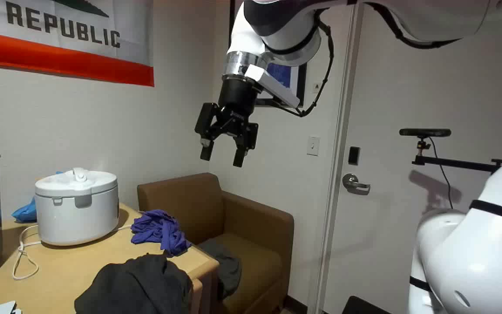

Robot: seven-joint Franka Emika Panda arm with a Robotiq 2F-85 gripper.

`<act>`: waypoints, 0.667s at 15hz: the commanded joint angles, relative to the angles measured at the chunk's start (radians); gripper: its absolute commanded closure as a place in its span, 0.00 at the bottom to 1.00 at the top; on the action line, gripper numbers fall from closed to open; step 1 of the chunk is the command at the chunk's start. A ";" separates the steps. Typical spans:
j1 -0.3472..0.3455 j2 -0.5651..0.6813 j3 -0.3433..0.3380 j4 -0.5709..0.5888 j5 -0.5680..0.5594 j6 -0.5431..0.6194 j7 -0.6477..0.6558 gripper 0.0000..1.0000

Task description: Put the blue shirt on the chair

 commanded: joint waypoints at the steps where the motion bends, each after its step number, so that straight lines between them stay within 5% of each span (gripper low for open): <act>1: -0.019 0.001 0.015 0.003 0.007 -0.004 -0.007 0.00; 7: -0.047 0.129 -0.003 0.060 0.017 0.064 0.000 0.00; 10: -0.062 0.279 -0.034 0.178 0.061 0.083 0.000 0.00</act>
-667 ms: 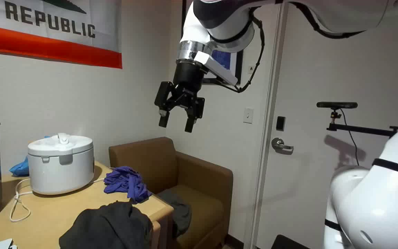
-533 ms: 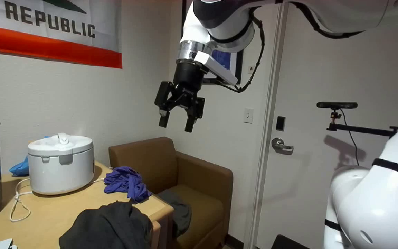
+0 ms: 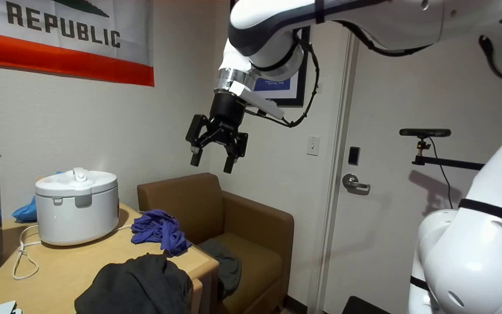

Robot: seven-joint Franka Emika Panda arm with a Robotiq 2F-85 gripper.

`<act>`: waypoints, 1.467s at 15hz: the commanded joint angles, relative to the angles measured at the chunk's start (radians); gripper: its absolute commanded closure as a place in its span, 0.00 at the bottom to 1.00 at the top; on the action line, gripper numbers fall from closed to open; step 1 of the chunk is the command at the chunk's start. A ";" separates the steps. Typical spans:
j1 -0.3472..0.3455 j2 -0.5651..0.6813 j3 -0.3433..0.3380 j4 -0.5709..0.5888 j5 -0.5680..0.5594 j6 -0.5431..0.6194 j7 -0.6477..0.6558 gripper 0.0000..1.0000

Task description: Put the blue shirt on the chair

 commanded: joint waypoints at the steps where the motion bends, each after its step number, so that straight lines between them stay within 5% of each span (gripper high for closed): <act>1: -0.028 0.205 -0.027 0.188 0.047 -0.004 0.003 0.00; 6: -0.058 0.452 -0.043 0.478 0.002 -0.051 0.034 0.00; 7: -0.055 0.463 -0.037 0.496 -0.004 -0.047 0.022 0.00; 8: -0.059 0.403 -0.039 0.394 0.014 0.003 0.001 0.00; 15: -0.063 0.511 -0.041 0.516 -0.019 0.017 0.028 0.00; 22: -0.083 0.766 -0.080 0.678 -0.265 0.161 -0.009 0.00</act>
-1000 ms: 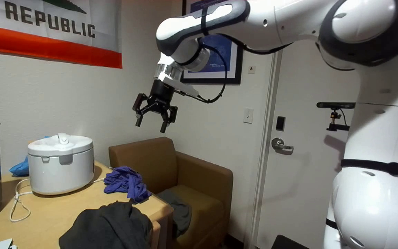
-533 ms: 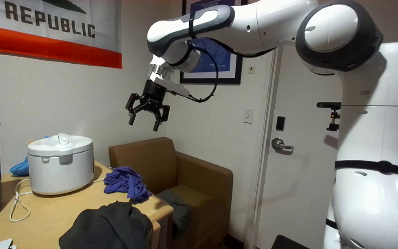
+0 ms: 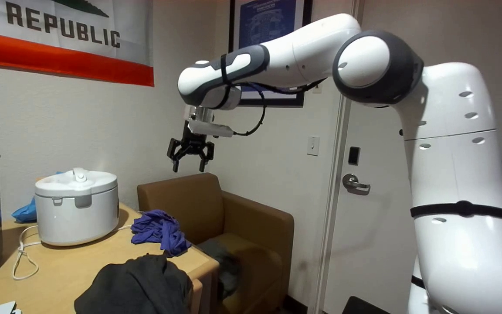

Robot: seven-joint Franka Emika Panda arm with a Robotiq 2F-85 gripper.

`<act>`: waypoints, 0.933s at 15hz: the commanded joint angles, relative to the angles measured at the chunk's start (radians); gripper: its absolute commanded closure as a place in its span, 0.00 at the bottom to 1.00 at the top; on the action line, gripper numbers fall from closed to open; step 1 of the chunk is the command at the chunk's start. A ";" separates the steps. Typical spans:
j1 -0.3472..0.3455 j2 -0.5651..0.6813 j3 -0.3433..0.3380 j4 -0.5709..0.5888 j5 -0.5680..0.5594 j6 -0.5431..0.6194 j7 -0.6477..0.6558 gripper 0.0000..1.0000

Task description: Put the blue shirt on the chair

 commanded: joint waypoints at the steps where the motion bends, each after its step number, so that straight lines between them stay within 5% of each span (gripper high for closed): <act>1: -0.014 0.149 -0.007 0.121 -0.053 -0.006 -0.017 0.00; 7: -0.020 0.263 -0.003 0.185 -0.073 -0.049 -0.071 0.00; 14: -0.041 0.287 0.012 0.163 -0.030 0.067 -0.083 0.00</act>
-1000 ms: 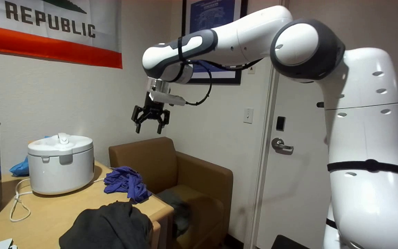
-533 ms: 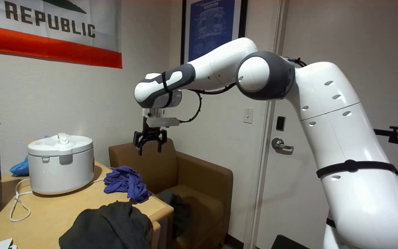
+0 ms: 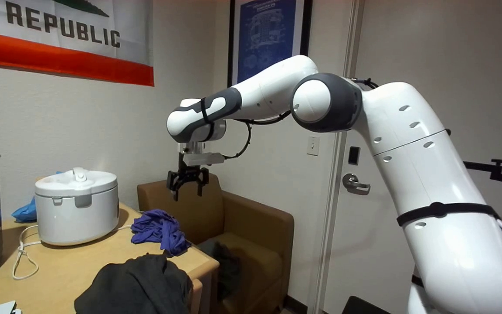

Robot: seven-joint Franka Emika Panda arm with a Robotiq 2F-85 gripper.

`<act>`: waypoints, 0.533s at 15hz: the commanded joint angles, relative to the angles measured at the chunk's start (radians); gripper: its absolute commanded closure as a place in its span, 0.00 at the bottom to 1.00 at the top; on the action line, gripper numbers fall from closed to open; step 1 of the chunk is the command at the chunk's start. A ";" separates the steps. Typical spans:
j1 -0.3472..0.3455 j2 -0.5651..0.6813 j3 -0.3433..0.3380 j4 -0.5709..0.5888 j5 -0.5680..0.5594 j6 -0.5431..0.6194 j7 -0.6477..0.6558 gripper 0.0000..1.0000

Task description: Put the blue shirt on the chair

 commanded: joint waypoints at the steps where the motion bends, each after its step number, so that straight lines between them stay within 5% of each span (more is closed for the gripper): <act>1: -0.023 0.024 0.021 0.007 0.033 0.086 -0.031 0.00; 8: -0.050 0.179 0.047 0.113 0.059 0.149 -0.119 0.00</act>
